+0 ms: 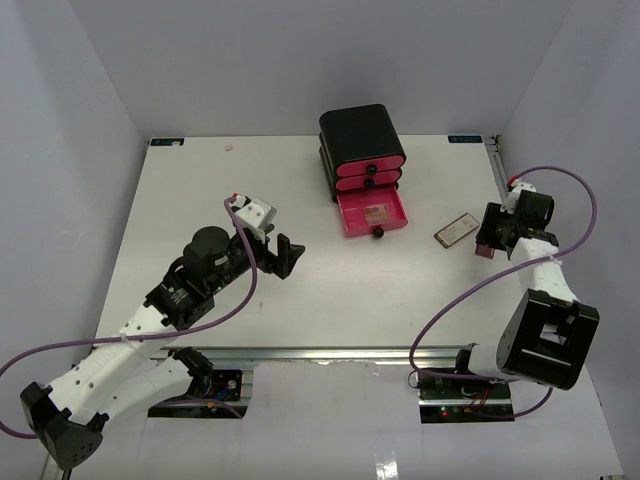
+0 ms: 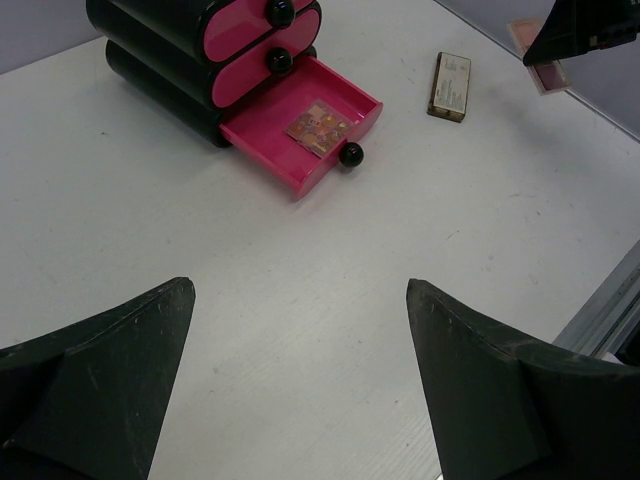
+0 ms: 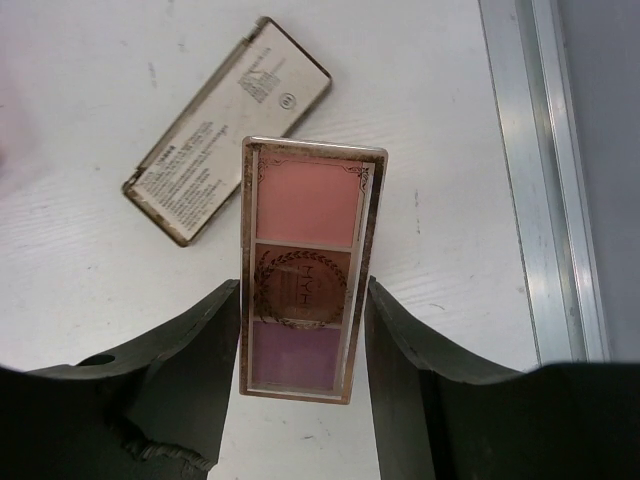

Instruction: Organize the makeup

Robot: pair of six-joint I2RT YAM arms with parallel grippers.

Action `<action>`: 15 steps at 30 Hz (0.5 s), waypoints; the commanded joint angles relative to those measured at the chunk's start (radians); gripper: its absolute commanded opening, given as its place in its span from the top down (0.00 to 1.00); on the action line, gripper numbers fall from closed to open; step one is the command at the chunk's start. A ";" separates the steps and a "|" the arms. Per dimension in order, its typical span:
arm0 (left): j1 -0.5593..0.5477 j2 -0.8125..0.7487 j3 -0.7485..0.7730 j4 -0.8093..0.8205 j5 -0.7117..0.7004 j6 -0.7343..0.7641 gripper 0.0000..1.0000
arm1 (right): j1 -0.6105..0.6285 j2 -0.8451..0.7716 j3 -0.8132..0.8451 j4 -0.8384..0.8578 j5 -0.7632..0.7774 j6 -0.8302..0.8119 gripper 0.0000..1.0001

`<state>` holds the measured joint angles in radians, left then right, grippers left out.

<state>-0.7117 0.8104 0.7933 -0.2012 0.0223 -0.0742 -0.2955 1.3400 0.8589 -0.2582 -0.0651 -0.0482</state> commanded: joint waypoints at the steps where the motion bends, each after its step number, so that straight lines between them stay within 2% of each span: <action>1: 0.011 -0.005 -0.003 0.016 -0.004 0.010 0.02 | 0.061 -0.027 0.027 0.012 -0.130 -0.073 0.87; 7: 0.030 0.012 -0.009 0.020 -0.007 0.013 0.02 | 0.233 0.030 0.150 0.019 -0.163 -0.103 0.87; 11: 0.049 0.033 -0.014 0.024 -0.007 0.015 0.02 | 0.404 0.139 0.265 0.028 -0.166 -0.116 0.87; 15: 0.068 0.056 -0.019 0.030 -0.040 0.016 0.02 | 0.489 0.266 0.395 0.037 -0.185 -0.122 0.87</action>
<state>-0.6642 0.8525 0.7863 -0.1943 0.0135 -0.0673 0.1220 1.5102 1.1283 -0.2620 -0.2132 -0.1426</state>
